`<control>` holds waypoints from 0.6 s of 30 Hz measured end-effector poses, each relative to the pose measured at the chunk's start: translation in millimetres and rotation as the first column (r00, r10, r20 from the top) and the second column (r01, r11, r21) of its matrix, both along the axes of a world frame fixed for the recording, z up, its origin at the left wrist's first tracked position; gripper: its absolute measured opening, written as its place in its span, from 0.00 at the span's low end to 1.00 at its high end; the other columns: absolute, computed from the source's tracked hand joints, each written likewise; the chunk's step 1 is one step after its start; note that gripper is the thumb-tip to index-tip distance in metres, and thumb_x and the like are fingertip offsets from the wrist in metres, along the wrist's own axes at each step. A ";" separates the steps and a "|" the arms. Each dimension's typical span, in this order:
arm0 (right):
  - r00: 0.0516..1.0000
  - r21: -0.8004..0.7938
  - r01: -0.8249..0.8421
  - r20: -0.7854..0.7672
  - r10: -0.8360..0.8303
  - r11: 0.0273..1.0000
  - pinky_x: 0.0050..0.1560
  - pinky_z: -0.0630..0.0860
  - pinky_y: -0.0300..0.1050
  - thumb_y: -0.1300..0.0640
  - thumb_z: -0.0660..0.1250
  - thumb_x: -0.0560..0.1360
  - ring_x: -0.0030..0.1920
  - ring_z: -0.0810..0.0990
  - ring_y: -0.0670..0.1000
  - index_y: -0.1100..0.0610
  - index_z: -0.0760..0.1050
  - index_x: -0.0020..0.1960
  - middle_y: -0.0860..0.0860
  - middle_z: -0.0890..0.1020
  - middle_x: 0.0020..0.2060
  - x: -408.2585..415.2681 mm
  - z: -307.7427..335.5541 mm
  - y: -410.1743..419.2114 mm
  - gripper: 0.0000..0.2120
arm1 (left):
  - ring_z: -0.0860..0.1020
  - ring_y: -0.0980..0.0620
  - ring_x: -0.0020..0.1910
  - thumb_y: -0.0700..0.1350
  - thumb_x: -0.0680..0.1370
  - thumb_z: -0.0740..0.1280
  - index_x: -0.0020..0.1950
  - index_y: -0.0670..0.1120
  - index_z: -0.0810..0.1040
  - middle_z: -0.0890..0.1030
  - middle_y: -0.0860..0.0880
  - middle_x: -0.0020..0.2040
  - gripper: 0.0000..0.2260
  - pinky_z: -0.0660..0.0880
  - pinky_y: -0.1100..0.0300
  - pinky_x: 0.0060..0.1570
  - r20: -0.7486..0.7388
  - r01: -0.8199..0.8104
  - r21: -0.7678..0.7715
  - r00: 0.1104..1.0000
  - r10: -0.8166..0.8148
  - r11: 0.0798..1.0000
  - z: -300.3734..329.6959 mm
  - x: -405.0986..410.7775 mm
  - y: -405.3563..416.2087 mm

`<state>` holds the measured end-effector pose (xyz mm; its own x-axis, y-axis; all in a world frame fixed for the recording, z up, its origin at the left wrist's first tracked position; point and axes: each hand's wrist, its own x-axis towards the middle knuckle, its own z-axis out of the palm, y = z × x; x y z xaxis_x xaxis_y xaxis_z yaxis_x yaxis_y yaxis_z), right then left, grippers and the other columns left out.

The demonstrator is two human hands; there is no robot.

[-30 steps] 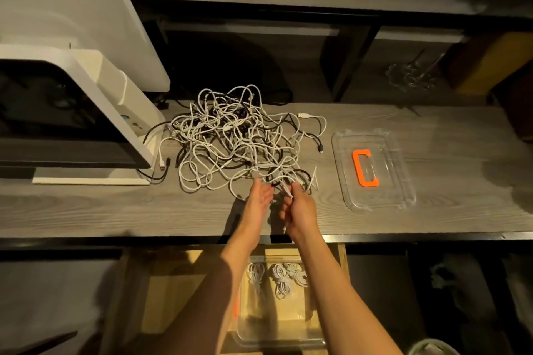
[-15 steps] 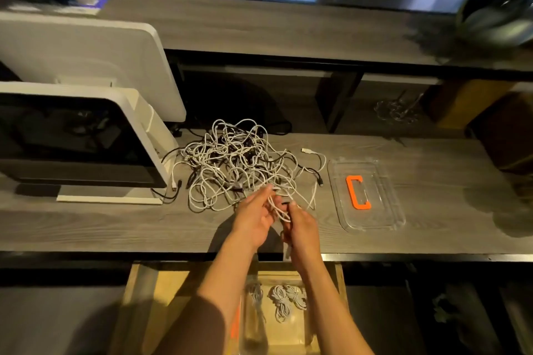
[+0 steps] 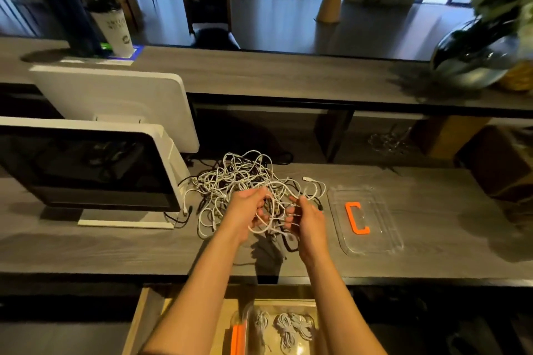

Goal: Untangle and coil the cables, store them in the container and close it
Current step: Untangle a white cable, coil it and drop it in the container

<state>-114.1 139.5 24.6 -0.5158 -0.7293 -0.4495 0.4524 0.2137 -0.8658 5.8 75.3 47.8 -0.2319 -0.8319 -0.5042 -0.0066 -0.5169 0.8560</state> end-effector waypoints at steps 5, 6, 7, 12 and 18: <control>0.982 -0.058 0.153 0.120 -0.145 0.987 0.30 0.75 0.39 0.60 0.63 0.81 0.30 0.77 0.49 0.63 0.78 0.45 0.55 0.80 0.34 -5.5 25.2 -16.6 0.10 | 0.62 0.57 0.24 0.48 0.82 0.65 0.50 0.42 0.84 0.69 0.54 0.29 0.11 0.58 0.64 0.22 0.134 0.131 -0.136 0.985 -0.113 0.982 33.1 18.6 -5.0; 0.973 -0.078 0.183 0.155 -0.170 0.980 0.30 0.77 0.39 0.60 0.63 0.81 0.30 0.79 0.49 0.63 0.78 0.45 0.56 0.81 0.35 -6.4 28.1 -18.4 0.10 | 0.61 0.57 0.23 0.48 0.82 0.65 0.49 0.43 0.84 0.68 0.55 0.27 0.11 0.56 0.64 0.22 0.163 0.167 -0.156 0.976 -0.141 0.974 38.7 22.6 -4.8; 0.964 -0.095 0.211 0.184 -0.191 0.973 0.31 0.80 0.39 0.59 0.63 0.82 0.32 0.82 0.50 0.64 0.78 0.46 0.57 0.83 0.36 -6.7 32.5 -19.3 0.10 | 0.60 0.57 0.23 0.47 0.81 0.66 0.47 0.44 0.85 0.67 0.55 0.26 0.11 0.55 0.63 0.23 0.187 0.193 -0.174 0.969 -0.160 0.966 43.2 27.1 -5.1; 0.911 -0.194 0.307 0.344 -0.228 0.932 0.33 0.81 0.39 0.59 0.61 0.83 0.36 0.86 0.49 0.65 0.77 0.49 0.59 0.84 0.43 -14.2 50.8 -21.2 0.11 | 0.59 0.57 0.22 0.43 0.80 0.65 0.41 0.44 0.83 0.66 0.53 0.26 0.11 0.54 0.64 0.22 0.127 0.112 -0.272 0.989 -0.079 0.956 61.7 49.0 -12.3; 0.904 -0.144 0.269 0.379 -0.198 0.952 0.36 0.83 0.42 0.58 0.61 0.83 0.46 0.84 0.55 0.66 0.76 0.52 0.63 0.82 0.50 -17.4 54.3 -19.9 0.11 | 0.62 0.56 0.26 0.43 0.84 0.60 0.46 0.44 0.83 0.66 0.53 0.28 0.13 0.57 0.61 0.28 0.155 0.176 -0.479 0.981 -0.115 0.860 97.8 61.8 -19.0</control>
